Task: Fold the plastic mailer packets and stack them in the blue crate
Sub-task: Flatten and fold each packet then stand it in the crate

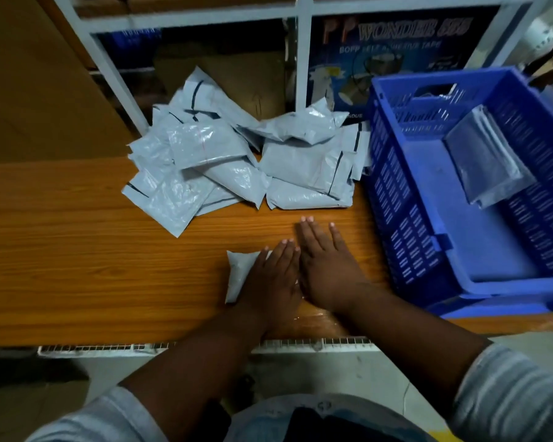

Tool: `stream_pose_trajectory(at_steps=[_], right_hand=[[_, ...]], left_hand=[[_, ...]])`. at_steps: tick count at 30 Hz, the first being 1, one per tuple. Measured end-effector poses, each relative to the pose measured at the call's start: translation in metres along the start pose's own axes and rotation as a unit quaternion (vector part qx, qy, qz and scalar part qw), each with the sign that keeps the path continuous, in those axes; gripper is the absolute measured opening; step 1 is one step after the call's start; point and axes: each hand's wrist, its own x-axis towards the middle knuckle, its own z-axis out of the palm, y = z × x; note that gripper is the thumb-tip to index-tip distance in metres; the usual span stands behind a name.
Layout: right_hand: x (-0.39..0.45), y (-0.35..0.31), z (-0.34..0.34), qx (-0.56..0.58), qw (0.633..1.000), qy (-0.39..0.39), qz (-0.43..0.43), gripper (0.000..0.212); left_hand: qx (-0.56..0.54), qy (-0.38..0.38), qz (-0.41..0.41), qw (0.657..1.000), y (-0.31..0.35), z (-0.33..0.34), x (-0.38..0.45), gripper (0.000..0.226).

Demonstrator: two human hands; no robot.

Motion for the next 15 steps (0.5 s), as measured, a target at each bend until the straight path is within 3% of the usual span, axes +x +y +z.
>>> stream_pose_trajectory(at_steps=[4, 9, 15], right_hand=[[0.002, -0.014, 0.012, 0.105, 0.994, 0.006, 0.035, 0.069], [-0.005, -0.016, 0.03, 0.104, 0.992, 0.036, 0.068, 0.065], [-0.004, -0.016, 0.033, 0.085, 0.994, 0.034, 0.066, 0.065]], left_hand=[[-0.031, -0.008, -0.007, 0.999, -0.009, -0.007, 0.0, 0.075], [0.063, -0.01, 0.002, 0.998, -0.002, -0.016, -0.003, 0.073], [0.062, 0.022, 0.014, 0.998, -0.012, 0.003, -0.007, 0.074]])
